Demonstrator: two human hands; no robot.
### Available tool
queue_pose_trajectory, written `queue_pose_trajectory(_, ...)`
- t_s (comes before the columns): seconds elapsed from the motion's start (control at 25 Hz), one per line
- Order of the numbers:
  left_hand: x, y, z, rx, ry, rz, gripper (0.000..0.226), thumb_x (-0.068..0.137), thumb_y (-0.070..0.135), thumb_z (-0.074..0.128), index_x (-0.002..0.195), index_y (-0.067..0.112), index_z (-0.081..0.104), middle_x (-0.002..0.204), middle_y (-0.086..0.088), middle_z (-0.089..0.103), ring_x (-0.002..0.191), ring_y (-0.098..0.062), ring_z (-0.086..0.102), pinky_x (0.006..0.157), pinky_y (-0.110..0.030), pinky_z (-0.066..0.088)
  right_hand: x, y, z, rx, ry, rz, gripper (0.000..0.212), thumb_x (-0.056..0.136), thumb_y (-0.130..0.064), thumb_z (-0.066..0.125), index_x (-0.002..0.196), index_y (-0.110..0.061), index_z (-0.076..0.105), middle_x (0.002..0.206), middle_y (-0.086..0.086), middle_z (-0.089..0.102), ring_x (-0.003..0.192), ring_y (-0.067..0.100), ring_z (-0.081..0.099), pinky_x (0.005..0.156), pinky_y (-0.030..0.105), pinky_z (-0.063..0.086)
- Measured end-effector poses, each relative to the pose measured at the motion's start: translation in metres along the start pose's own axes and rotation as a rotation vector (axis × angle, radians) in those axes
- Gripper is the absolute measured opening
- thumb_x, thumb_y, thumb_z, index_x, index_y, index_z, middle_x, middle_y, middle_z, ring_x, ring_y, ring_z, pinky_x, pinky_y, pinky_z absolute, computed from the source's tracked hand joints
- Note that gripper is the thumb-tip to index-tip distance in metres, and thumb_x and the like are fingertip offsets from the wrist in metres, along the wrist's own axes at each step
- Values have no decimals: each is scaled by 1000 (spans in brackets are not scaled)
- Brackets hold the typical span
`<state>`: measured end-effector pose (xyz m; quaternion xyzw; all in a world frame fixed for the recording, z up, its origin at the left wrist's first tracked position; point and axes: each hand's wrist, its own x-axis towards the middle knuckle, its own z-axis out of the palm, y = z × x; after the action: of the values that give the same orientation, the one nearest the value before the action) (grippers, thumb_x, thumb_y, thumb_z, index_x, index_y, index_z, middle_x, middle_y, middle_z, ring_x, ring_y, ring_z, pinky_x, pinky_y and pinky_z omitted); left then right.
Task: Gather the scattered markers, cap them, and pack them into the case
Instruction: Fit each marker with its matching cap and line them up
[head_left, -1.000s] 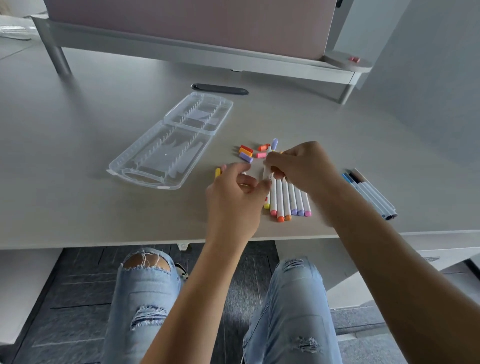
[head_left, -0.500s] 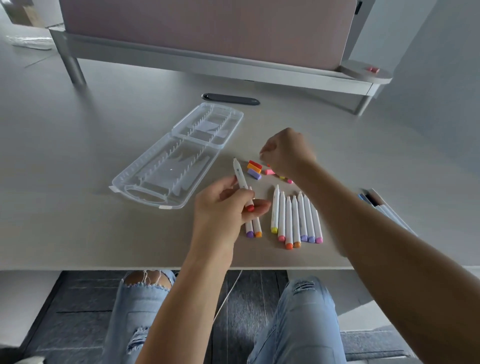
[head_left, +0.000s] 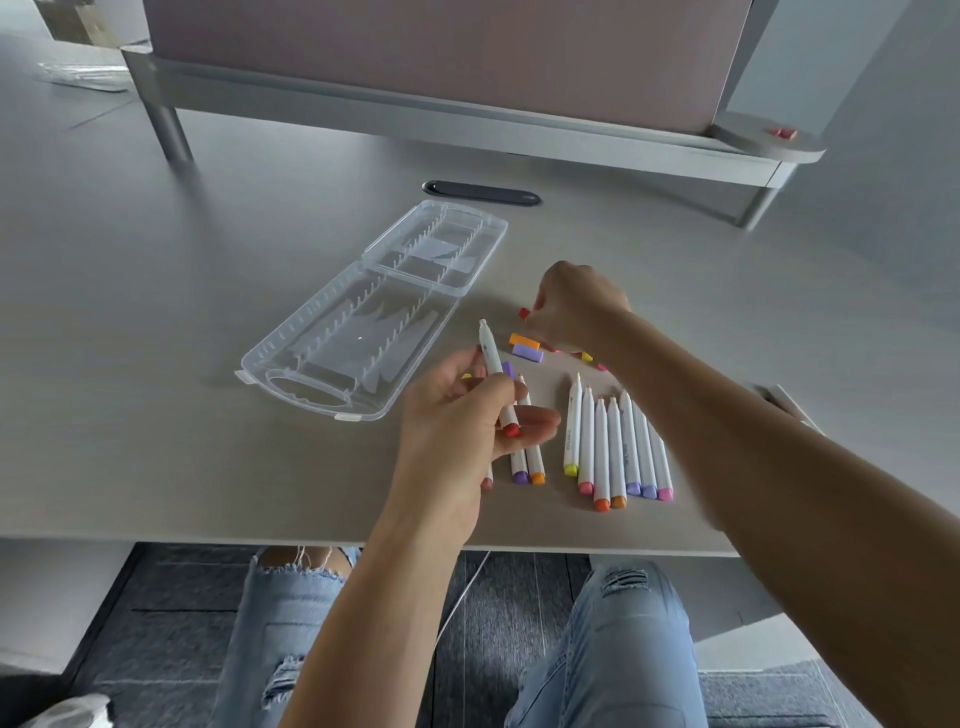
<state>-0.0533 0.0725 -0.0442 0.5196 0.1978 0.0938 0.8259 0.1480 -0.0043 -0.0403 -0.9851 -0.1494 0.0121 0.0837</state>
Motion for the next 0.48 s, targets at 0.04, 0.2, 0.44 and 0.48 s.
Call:
queue_pose_trajectory(0.04, 0, 0, 0, 0, 5, -7, 29, 95, -4, 49, 103, 17, 67, 74, -9, 67, 65, -34, 73, 92, -66, 50, -3, 1, -3, 120, -12, 10, 19, 92, -25, 70, 90, -6, 75, 84, 11, 72, 77, 31, 68, 61, 34, 53)
queue_pose_trajectory(0.2, -4, 0, 0, 16, -9, -26, 34, 98, 0, 47, 98, 20, 75, 73, -8, 65, 58, -32, 72, 85, -63, 46, -41, 7, -23, 926, -148, 107, 14, 100, -11, 62, 108, -14, 72, 93, 9, 76, 60, 18, 52, 49, 26, 46)
queue_pose_trajectory(0.44, -14, -2, 9, 86, -61, -27, 29, 94, -1, 53, 116, 10, 70, 83, -8, 70, 56, -30, 70, 83, -65, 54, -77, 21, -30, 1322, -236, 57, 22, 101, -6, 60, 120, -10, 69, 101, 12, 77, 54, 11, 43, 47, 20, 35)
queue_pose_trajectory(0.48, -15, -2, 10, 85, -60, -28, 30, 94, -2, 54, 118, 9, 69, 84, -9, 70, 56, -29, 69, 80, -61, 57, -82, 22, -33, 1310, -256, 32, 22, 101, -7, 60, 120, -11, 69, 102, 11, 77, 55, 11, 43, 48, 20, 35)
